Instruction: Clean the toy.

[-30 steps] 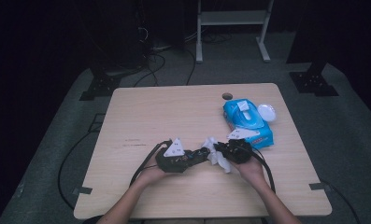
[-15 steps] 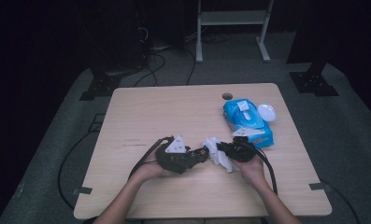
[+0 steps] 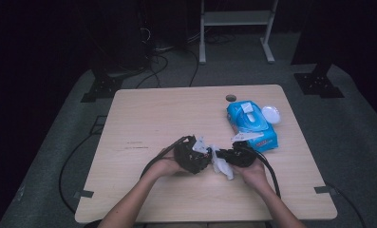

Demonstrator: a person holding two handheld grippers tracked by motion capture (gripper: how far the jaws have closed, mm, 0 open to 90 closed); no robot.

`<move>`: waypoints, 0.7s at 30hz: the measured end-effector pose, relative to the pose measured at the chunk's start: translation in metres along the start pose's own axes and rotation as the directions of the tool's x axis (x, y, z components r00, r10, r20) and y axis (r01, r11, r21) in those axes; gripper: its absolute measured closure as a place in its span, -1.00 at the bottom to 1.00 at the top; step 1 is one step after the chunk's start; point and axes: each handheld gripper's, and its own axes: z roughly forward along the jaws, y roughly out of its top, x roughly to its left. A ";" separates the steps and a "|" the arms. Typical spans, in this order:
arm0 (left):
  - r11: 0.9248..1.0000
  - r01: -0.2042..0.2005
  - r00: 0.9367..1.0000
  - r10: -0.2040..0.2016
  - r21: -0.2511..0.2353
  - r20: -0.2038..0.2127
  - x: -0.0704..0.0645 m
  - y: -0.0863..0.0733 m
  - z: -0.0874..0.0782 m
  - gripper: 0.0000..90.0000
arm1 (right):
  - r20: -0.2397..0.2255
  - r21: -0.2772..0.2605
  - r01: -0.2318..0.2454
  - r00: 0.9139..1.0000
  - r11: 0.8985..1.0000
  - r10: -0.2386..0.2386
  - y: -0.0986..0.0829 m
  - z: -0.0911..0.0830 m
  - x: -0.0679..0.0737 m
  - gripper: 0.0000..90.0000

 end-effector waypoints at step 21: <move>0.986 -0.001 0.997 -0.012 -0.165 -0.079 -0.004 -0.009 -0.018 0.27 | -0.032 -0.091 0.056 0.998 0.994 -0.059 0.014 -0.015 0.021 0.88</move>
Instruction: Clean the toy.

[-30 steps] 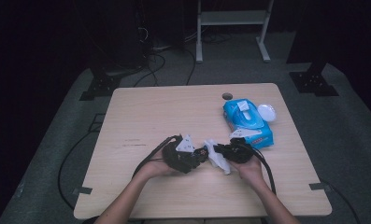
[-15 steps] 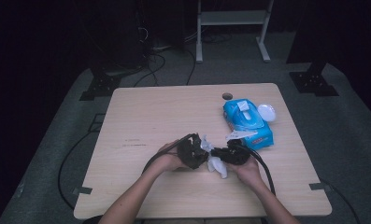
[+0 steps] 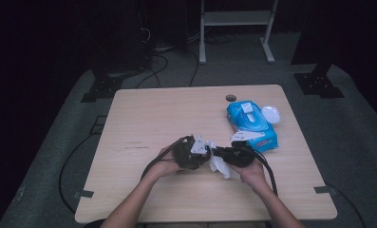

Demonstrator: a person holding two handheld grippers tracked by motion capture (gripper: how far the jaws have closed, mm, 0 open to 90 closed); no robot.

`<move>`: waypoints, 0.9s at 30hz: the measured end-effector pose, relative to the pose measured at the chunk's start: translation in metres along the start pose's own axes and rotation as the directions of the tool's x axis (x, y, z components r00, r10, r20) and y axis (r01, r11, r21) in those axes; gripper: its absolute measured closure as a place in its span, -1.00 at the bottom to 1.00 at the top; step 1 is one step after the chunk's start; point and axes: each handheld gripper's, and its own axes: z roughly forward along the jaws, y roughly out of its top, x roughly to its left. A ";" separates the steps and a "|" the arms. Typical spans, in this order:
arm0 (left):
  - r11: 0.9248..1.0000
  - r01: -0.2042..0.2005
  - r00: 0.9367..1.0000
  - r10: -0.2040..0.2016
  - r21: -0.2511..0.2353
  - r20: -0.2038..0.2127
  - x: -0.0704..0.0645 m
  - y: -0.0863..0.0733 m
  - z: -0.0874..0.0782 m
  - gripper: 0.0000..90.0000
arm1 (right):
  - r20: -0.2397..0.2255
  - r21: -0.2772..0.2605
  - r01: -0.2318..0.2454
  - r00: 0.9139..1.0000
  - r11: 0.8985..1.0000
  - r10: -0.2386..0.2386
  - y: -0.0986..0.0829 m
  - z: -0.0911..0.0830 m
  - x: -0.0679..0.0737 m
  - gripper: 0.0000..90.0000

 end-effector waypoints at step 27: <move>0.966 0.090 0.996 -0.081 -0.244 0.048 -0.007 -0.011 -0.020 0.26 | -0.002 -0.142 0.164 0.986 0.976 -0.166 0.033 -0.023 0.046 0.88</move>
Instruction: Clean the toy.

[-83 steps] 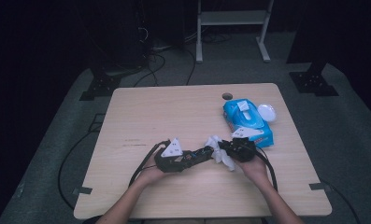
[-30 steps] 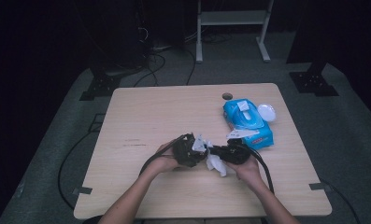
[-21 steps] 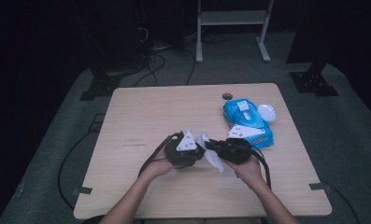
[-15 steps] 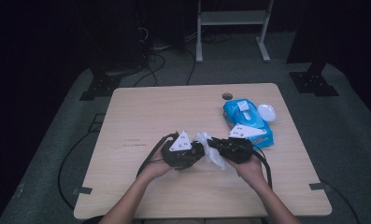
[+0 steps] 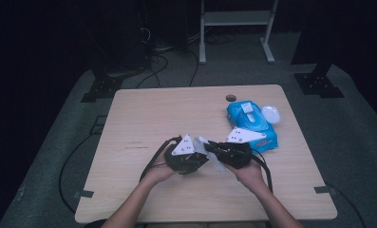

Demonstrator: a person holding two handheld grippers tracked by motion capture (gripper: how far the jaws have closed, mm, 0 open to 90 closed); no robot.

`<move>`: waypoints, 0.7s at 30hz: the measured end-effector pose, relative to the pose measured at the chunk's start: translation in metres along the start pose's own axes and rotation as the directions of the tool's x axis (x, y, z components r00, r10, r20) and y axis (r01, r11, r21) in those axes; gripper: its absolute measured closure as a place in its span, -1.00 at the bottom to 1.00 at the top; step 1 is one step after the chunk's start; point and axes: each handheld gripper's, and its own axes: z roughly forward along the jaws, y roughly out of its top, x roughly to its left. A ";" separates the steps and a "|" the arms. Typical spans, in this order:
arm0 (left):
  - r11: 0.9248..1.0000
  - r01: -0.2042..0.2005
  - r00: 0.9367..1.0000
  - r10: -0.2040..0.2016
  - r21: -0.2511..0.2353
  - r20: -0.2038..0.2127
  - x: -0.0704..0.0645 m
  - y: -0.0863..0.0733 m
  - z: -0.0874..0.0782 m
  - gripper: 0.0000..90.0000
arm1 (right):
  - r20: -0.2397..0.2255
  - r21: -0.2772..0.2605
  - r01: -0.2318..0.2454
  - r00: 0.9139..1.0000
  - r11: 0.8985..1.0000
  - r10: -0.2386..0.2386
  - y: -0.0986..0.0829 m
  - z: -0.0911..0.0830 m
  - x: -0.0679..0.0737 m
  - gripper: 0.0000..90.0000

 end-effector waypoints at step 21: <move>1.000 0.003 1.000 -0.003 -0.007 0.008 0.001 -0.001 0.002 0.26 | 0.087 0.014 -0.030 0.996 0.999 0.028 -0.011 -0.001 -0.016 0.88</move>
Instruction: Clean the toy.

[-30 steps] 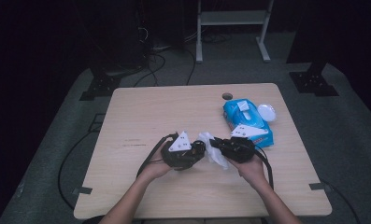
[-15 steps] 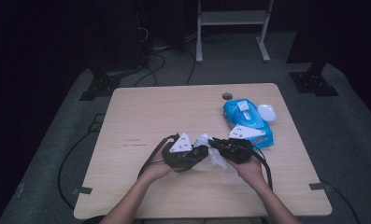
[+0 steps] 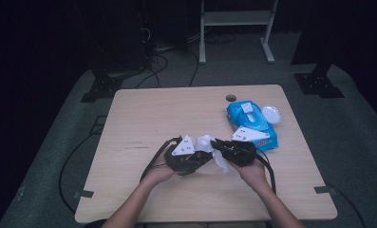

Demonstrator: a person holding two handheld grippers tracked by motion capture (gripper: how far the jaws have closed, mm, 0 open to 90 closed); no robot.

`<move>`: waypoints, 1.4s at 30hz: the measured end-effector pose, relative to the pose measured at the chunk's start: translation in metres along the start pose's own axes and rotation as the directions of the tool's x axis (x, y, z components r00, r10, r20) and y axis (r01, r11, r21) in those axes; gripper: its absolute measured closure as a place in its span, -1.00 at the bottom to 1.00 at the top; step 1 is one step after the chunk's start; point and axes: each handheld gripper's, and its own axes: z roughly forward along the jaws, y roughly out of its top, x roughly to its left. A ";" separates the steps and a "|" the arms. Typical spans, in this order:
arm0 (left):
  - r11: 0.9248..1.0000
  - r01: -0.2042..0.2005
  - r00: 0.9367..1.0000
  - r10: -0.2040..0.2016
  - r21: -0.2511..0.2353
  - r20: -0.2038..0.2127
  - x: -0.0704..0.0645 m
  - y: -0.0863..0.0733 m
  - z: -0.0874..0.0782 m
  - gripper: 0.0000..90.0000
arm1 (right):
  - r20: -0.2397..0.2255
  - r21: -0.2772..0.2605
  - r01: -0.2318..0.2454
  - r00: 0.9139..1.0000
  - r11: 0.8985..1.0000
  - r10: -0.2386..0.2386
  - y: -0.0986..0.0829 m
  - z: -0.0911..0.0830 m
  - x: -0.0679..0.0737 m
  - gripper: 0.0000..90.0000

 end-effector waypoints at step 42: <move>0.998 0.020 1.000 -0.021 -0.054 -0.017 0.002 0.004 -0.008 0.27 | -0.070 -0.031 -0.096 0.993 0.995 0.094 -0.004 0.001 -0.008 0.88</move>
